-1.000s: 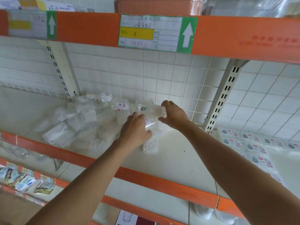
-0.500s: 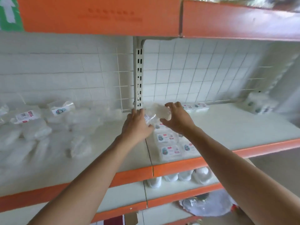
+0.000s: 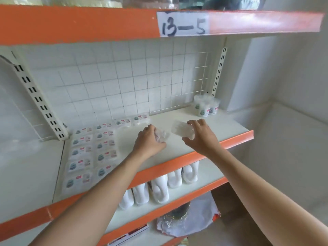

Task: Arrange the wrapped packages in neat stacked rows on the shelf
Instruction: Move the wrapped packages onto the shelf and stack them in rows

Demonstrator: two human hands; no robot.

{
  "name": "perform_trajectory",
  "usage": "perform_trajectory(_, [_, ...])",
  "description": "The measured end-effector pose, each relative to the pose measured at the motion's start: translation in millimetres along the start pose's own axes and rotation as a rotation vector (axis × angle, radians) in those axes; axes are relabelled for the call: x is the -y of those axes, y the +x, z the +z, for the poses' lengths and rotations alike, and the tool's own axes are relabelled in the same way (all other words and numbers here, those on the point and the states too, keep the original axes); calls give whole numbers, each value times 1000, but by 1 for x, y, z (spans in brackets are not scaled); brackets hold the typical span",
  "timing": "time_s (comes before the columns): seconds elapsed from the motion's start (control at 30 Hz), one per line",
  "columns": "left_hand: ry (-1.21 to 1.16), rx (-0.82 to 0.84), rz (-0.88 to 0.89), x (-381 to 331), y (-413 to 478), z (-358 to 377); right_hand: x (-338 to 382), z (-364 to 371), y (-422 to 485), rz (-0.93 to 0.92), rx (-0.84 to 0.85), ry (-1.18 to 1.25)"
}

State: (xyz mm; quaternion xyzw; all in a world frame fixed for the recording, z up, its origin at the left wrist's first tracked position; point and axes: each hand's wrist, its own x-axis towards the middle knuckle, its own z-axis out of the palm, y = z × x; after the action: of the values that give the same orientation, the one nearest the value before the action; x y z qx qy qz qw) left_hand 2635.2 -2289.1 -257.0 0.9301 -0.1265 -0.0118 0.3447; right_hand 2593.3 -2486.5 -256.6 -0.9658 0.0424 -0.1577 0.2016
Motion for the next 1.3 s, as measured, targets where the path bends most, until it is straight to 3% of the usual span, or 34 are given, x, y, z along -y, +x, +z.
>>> perform_trajectory(0.33, [-111, -11, -14, -83, 40, 77, -109, -40, 23, 6, 12, 7])
perform_trajectory(0.57, [-139, -12, 2, -87, 97, 101, -136, -42, 66, -15, 16, -26])
perform_trajectory(0.77, [-67, 104, -41, -81, 138, 112, -153, -40, 97, -15, 30, -38])
perform_trajectory(0.93, [109, 113, 42, -84, 147, 112, -169, -32, 107, -46, 69, 141])
perform_trajectory(1.13, [290, -78, 418, -124, 142, 118, -199, -31, 124, -146, 131, 436])
perform_trajectory(1.3, [239, -82, 348, -150, 133, 147, -222, -41, 133, -133, 223, 697])
